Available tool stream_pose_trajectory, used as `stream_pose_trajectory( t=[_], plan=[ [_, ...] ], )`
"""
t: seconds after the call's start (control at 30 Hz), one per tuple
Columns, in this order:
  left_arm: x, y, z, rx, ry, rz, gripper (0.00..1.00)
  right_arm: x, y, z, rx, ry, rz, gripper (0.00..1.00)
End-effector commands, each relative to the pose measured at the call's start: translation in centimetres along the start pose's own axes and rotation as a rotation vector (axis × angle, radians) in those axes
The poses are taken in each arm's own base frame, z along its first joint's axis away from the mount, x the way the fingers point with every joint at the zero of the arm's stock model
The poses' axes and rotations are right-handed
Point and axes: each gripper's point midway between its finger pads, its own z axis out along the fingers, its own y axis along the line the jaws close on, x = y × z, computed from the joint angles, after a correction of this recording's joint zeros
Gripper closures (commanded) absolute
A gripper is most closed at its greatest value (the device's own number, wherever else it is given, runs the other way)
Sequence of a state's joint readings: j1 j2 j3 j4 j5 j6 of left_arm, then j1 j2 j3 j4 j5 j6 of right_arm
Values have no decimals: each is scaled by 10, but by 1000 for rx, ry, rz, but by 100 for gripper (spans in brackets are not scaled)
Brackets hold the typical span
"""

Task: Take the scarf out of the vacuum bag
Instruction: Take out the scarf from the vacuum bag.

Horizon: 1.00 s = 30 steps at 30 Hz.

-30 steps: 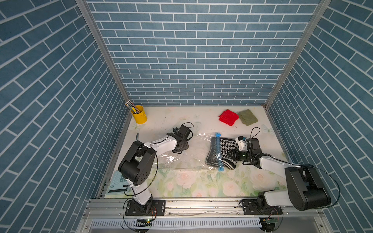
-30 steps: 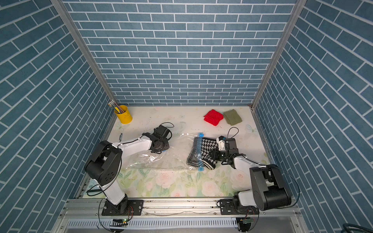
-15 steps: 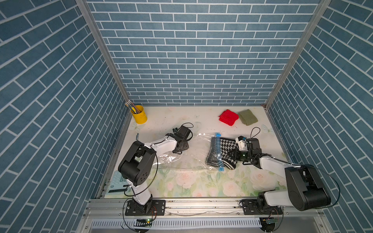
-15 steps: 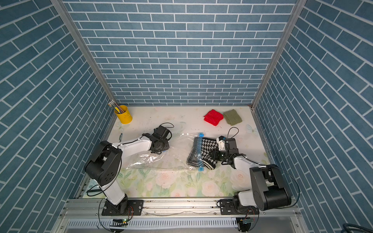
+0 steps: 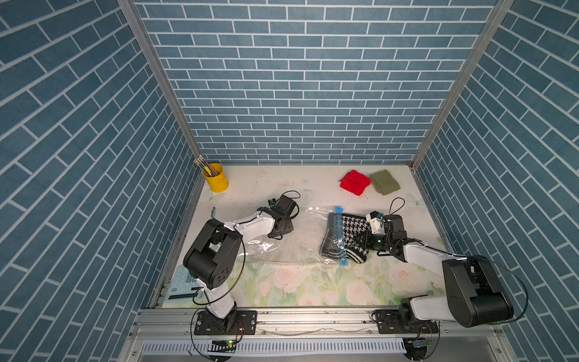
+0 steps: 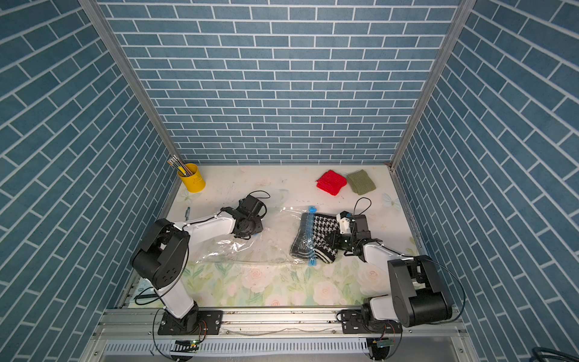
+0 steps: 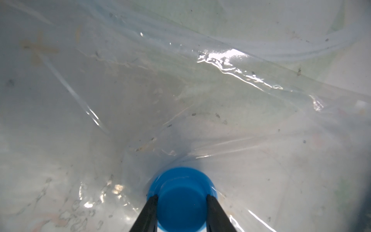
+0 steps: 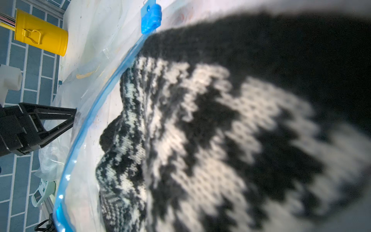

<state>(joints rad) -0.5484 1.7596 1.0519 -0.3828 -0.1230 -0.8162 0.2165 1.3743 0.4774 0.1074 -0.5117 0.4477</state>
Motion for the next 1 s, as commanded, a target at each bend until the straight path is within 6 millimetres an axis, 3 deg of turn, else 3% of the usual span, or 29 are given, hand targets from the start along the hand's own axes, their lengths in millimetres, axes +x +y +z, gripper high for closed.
stream_pose_trajectory(
  t=[0.0,0.97],
  plan=[
    [-5,8,-5,-28,-25,-18,91,-8,-4,-3,19,-23,-11,100],
    [-6,7,-7,-17,-35,-24,91,-10,-3,-3,12,-29,-9,100]
  ],
)
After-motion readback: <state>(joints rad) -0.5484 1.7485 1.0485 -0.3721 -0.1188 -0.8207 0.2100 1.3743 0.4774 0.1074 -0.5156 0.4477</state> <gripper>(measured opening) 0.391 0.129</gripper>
